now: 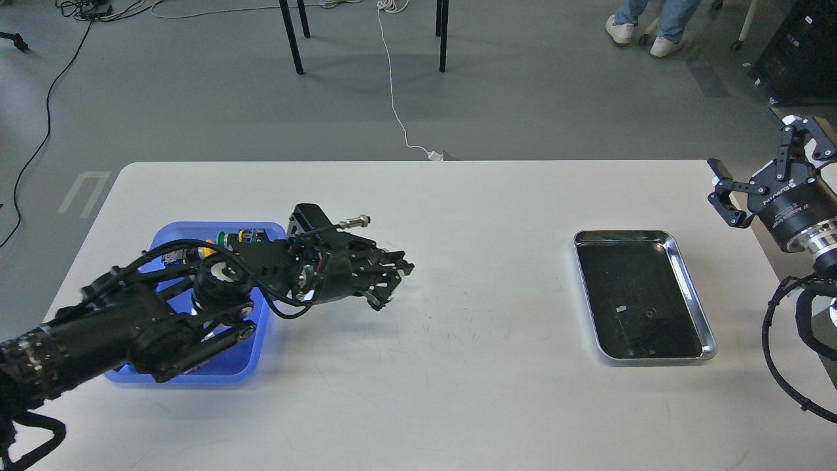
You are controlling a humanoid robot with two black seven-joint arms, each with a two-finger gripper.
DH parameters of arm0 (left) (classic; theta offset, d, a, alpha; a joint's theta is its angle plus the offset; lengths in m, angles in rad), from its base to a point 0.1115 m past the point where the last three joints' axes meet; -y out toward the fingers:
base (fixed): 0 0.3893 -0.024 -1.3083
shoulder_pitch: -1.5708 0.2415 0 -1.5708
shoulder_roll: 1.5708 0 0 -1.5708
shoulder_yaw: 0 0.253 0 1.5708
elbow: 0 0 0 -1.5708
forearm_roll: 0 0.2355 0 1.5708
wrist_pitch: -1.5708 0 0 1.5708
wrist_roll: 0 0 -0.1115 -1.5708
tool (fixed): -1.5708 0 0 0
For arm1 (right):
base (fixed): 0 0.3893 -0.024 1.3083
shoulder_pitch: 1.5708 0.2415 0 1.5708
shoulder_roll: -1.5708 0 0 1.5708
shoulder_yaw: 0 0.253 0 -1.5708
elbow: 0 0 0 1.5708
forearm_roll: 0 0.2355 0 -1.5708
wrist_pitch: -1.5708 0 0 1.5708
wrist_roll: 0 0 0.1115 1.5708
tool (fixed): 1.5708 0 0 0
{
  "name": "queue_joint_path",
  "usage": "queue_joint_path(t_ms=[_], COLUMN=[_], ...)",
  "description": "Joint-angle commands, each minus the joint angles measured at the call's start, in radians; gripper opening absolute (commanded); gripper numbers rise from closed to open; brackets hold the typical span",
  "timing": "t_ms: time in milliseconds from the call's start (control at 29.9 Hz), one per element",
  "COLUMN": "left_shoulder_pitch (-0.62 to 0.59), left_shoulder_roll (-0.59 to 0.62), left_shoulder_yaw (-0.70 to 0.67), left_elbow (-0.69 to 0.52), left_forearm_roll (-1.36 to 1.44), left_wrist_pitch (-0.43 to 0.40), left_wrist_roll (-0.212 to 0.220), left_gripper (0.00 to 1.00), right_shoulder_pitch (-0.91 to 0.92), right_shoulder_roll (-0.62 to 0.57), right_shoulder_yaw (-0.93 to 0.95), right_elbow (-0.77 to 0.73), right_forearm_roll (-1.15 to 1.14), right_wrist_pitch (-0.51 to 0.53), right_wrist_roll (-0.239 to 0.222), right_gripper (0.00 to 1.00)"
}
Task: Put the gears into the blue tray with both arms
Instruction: 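Carry the black piece into the blue tray and open the left gripper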
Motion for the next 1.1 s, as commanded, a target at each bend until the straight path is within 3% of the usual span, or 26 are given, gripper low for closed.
queue_joint_path(t_ms=[0,134,435,602,669,769,1003,1070], left_shoulder_pitch=[0.005,0.041,0.166,0.193,0.196,0.197,0.197,0.194], left_shoulder_roll=[0.222,0.331,0.350,0.348,0.343,0.340,0.346,0.356], left_shoulder_yaw=[0.006,0.026,0.032,0.034,0.034,0.032,0.032,0.016], left_elbow=[-0.046,-0.011,0.164,0.178,0.181,0.183,0.184,0.181], left_forearm_roll=[-0.108,-0.165,-0.161,-0.165,-0.167,-0.168,-0.170,-0.185], left_wrist_pitch=[0.012,0.036,0.095,0.096,0.098,0.102,0.127,0.132], left_wrist_roll=[-0.014,-0.072,-0.081,-0.098,-0.092,-0.089,-0.094,-0.095], left_gripper=[0.12,0.13,0.15,0.17,0.23,0.46,0.59,0.67], right_shoulder_pitch=[0.000,0.000,0.010,0.010,0.009,0.009,0.010,0.010], right_shoulder_roll=[0.001,0.005,0.019,0.011,0.011,0.013,0.010,0.007], right_shoulder_yaw=[0.001,0.001,0.001,0.001,0.001,0.001,0.001,-0.002], right_elbow=[-0.002,-0.003,0.000,-0.002,-0.003,-0.002,-0.002,-0.002], right_forearm_roll=[0.000,-0.003,-0.003,-0.003,-0.003,-0.003,-0.003,-0.003], right_wrist_pitch=[0.000,0.000,-0.003,-0.001,-0.001,-0.001,-0.001,0.000], right_wrist_roll=[-0.001,-0.001,-0.001,-0.001,-0.001,-0.001,-0.001,-0.001], right_gripper=[0.96,0.96,0.96,0.96,0.96,0.96,0.96,0.96])
